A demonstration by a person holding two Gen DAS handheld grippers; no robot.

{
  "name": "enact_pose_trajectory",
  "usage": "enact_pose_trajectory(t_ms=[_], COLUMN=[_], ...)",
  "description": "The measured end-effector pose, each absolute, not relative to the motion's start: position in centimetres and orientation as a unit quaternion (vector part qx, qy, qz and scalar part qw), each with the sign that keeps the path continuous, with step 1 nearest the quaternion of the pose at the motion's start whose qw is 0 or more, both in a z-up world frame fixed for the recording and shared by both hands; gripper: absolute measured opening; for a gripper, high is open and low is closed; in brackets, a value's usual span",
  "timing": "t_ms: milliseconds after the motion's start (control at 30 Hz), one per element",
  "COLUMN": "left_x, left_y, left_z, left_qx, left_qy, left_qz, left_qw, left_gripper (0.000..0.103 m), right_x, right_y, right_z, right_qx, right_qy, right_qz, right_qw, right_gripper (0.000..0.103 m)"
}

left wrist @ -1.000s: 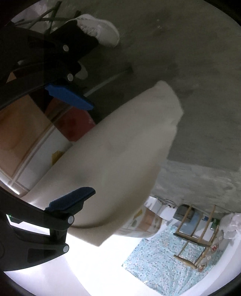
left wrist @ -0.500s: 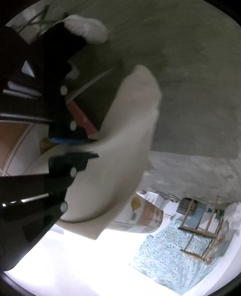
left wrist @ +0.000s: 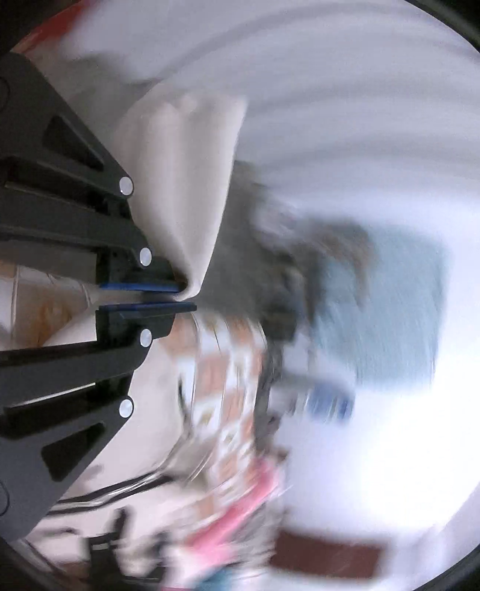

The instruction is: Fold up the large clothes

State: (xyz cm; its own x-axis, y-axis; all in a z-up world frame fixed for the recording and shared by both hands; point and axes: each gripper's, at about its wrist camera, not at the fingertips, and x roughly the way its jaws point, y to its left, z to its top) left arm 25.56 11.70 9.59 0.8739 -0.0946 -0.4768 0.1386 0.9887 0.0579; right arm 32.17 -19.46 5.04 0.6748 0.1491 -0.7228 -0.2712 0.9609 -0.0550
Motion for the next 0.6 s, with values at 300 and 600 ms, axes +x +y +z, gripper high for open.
enact_pose_trajectory(t_ms=[300,600], left_x=[18.4,18.1], left_y=[-4.3,3.1], left_z=[1.3,-1.3], left_qx=[0.173,-0.023], left_qy=[0.372,0.416], left_qz=[-0.226,-0.228], left_qw=[0.883,0.88], left_gripper=[0.033,0.036], right_x=[26.1,24.8], right_y=[-28.2,-33.1], right_z=[7.1,5.3], right_qx=[-0.06,-0.01], right_qy=[0.377,0.443], right_qz=[0.052,0.062], right_qw=[0.923,0.894], right_gripper=[0.088,0.088])
